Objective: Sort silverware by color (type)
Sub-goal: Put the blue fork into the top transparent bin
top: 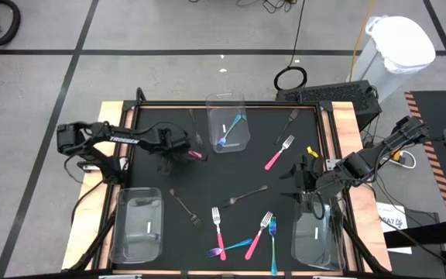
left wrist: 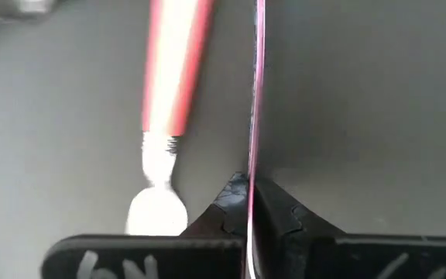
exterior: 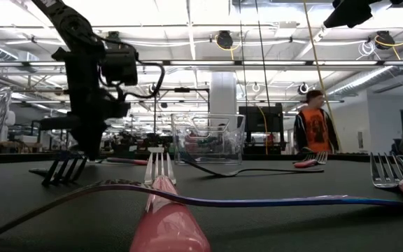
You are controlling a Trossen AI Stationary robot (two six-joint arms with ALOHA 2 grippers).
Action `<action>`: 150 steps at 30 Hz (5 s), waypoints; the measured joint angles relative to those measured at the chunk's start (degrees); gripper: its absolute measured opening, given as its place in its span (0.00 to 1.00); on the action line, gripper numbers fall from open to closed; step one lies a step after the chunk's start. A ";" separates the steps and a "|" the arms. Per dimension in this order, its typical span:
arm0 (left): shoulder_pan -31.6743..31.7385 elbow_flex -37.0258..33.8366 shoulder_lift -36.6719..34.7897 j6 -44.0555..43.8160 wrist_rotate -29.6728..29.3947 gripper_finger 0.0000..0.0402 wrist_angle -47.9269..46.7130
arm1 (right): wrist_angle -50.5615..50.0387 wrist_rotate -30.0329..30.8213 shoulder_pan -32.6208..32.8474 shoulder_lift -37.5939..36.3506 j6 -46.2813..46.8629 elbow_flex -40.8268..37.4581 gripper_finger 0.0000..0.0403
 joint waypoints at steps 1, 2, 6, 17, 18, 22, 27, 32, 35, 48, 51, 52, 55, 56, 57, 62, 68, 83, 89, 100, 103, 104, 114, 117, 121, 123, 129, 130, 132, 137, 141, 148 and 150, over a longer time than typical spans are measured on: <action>-0.57 0.21 -0.88 -1.52 -0.83 0.00 -0.06 | 0.00 0.36 0.00 0.00 -0.24 0.00 0.61; -1.14 0.51 -1.67 -3.25 -0.94 0.00 -0.16 | 0.02 1.12 0.00 0.00 -0.33 0.00 0.61; -3.71 1.40 -4.86 -9.16 -2.00 0.00 -0.53 | 0.21 4.46 0.00 0.00 -0.99 0.00 0.61; -14.07 4.79 -16.56 -27.54 -8.80 0.00 0.94 | 12.36 8.60 -0.09 0.60 -8.25 0.00 0.61; -15.29 4.97 -17.55 -28.25 -9.91 0.00 3.00 | 13.77 8.57 -0.09 0.90 -9.30 0.00 0.61; -20.58 5.04 -20.64 -28.43 -15.16 0.00 12.51 | 20.03 8.71 -0.28 2.78 -14.29 0.00 0.61; -25.86 5.08 -21.43 -22.96 -17.37 0.00 27.83 | 28.46 8.59 -0.99 6.36 -20.46 0.00 0.61; -29.09 5.11 -20.40 -19.47 -17.51 0.00 40.26 | 36.48 8.53 -2.26 10.65 -25.99 0.00 0.61; -30.46 5.11 -19.29 -19.10 -17.51 0.00 45.29 | 41.19 8.49 -3.17 13.45 -28.64 0.00 0.61; -35.86 5.11 -9.32 -13.16 -13.37 0.00 69.61 | 60.37 6.89 -7.79 25.76 -37.22 0.00 0.61; -36.46 5.11 -7.17 -11.94 -10.71 0.00 74.65 | 63.48 3.42 -9.31 27.81 -36.43 0.00 0.61; -36.53 5.11 -6.64 -11.72 -9.90 0.00 75.72 | 64.25 2.17 -9.74 28.38 -35.80 0.00 0.61; -36.53 5.11 -5.64 -11.64 -8.02 0.00 77.62 | 65.96 -1.24 -11.11 29.79 -33.97 0.00 0.61; -36.48 5.11 -5.45 -11.63 -7.83 0.00 77.87 | 66.10 -2.14 -11.53 30.17 -33.46 0.00 0.61; -36.50 5.11 -5.39 -11.61 -7.78 0.00 77.91 | 66.24 -2.49 -11.92 30.62 -32.78 0.00 0.61; -35.91 5.11 -5.15 -11.89 -7.70 0.00 78.38 | 67.02 -3.75 -13.94 33.32 -30.77 0.00 0.61; -35.74 5.13 -2.66 -12.06 -8.11 0.00 81.32 | 69.32 -3.73 -15.16 35.47 -30.72 0.00 0.60; -34.14 5.13 1.02 -11.94 -8.40 0.01 86.61 | 68.92 -4.13 -15.22 35.85 -33.97 0.00 0.05; -34.08 5.13 1.02 -11.98 -8.42 0.08 85.65 | 67.36 -4.14 -14.99 35.31 -34.38 0.03 0.04; -35.36 5.13 0.28 -12.08 -7.04 0.47 85.48 | 58.96 -7.82 -14.20 29.43 -31.71 0.46 0.01; -35.97 5.13 -0.20 -12.50 -6.96 0.54 85.89 | 57.79 -12.09 -14.13 27.24 -30.95 0.46 0.01; -36.17 5.13 -0.54 -13.22 -6.93 0.55 85.59 | 57.23 -13.74 -14.10 26.49 -30.94 0.46 0.01; -37.84 5.13 -5.03 -15.15 3.39 0.56 80.86 | 57.36 -35.15 -15.11 24.72 -30.24 -1.06 0.01; -37.95 5.13 -5.04 -15.16 6.69 0.56 81.09 | 59.24 -40.35 -16.10 26.20 -28.88 -1.07 0.01; -37.92 5.13 -5.04 -15.13 9.37 0.56 80.92 | 64.13 -47.79 -17.38 29.24 -27.24 -1.07 0.01; -37.78 5.13 -4.77 -15.13 10.76 0.56 81.15 | 67.57 -50.19 -18.08 31.48 -26.10 -1.07 0.01; -37.47 5.13 -3.47 -14.47 12.85 0.56 82.00 | 73.55 -58.69 -20.40 37.44 -23.18 0.00 0.01; -37.47 5.13 -3.22 -13.98 12.86 0.56 82.22 | 73.56 -59.74 -20.70 38.29 -22.63 0.61 0.01; -37.47 5.13 -2.67 -13.41 13.07 0.56 82.49 | 73.78 -60.86 -21.00 39.72 -21.74 1.70 0.01; -37.47 5.13 -2.33 -12.45 17.15 0.56 83.27 | 73.75 -64.18 -21.09 43.61 -21.30 4.65 0.01; -37.47 5.13 -2.33 -11.95 21.03 0.56 83.16 | 73.41 -68.18 -21.09 46.83 -20.11 7.25 0.01; -37.42 5.13 -2.33 -7.56 29.63 0.56 82.60 | 73.53 -73.34 -21.05 51.67 -17.87 11.52 0.01; -37.42 5.13 -2.33 -6.72 30.69 0.56 82.47 | 73.48 -73.70 -21.09 52.85 -17.32 12.57 0.01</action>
